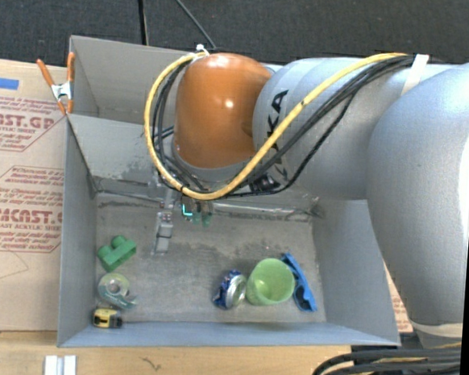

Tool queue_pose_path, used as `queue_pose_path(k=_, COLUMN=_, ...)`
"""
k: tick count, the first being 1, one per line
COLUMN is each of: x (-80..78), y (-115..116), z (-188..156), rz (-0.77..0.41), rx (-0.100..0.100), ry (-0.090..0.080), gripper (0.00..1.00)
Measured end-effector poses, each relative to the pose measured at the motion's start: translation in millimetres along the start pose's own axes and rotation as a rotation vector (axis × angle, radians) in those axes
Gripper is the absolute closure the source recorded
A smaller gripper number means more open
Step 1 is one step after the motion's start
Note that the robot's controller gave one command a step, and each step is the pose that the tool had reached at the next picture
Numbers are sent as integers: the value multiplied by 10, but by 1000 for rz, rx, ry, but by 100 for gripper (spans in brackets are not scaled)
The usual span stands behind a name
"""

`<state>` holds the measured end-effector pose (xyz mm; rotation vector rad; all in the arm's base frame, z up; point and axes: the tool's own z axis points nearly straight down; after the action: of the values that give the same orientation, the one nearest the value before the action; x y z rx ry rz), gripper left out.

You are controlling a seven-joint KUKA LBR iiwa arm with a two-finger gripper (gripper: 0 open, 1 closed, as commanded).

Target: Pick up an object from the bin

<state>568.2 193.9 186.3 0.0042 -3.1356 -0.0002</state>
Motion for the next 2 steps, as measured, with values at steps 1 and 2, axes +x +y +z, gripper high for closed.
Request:
queue_pose_path(k=1, x=200, y=524, z=1103, rz=-39, rx=0, ry=0, gripper=0)
queue_pose_path(k=2, x=172, y=502, z=1056, rz=-35, rx=-1, ry=-7, gripper=100)
